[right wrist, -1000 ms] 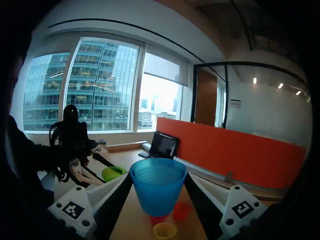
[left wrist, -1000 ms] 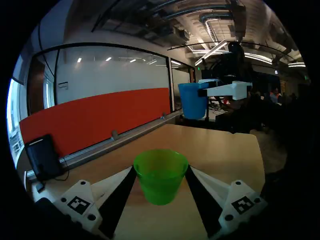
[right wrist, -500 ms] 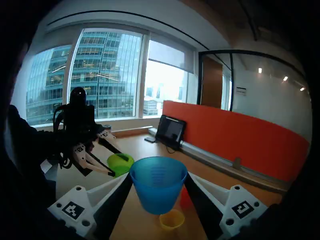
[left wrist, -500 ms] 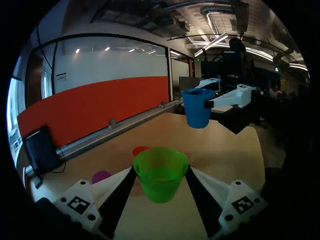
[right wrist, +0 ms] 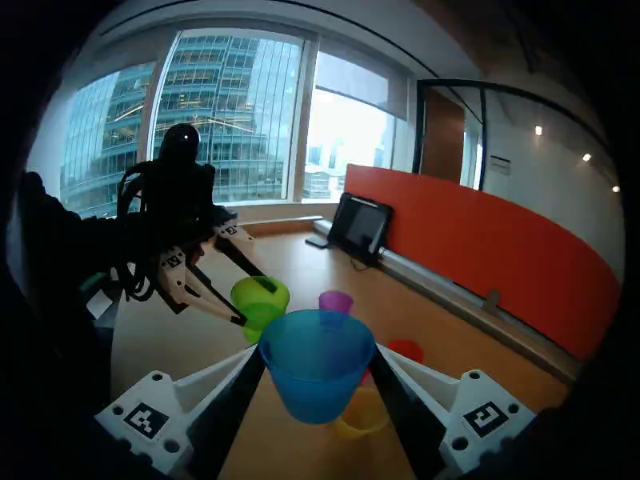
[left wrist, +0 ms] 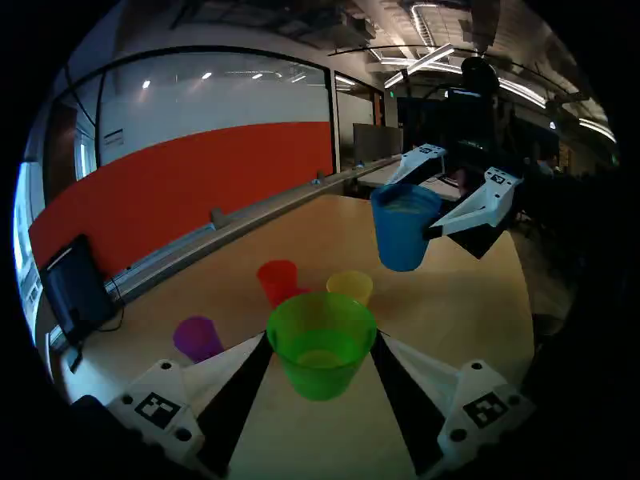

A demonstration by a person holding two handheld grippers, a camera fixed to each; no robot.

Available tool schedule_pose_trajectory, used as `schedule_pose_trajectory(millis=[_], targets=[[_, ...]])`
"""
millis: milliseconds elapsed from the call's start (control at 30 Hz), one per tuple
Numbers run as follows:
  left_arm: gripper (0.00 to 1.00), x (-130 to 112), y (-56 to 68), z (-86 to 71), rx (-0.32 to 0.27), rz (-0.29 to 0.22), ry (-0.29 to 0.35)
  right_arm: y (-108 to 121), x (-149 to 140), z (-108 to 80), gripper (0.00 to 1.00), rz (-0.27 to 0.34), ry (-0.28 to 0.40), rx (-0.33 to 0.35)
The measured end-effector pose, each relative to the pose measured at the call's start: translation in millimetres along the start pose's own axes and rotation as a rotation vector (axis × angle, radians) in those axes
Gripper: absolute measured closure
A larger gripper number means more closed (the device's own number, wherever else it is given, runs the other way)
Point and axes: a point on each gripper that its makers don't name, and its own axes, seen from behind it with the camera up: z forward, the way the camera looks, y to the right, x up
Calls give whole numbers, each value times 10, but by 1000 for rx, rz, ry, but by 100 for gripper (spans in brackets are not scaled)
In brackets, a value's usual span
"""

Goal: Pour water

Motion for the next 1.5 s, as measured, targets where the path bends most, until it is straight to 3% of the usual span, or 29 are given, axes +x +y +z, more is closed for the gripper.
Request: schedule_pose_trajectory(millis=[733, 1500], targets=[[13, -639, 95, 280, -65, 5, -170, -271, -800, 296, 7, -6, -164, 79], [13, -954, 142, 491, -99, -23, -226, -375, -1301, 447, 7, 7, -233, 91]])
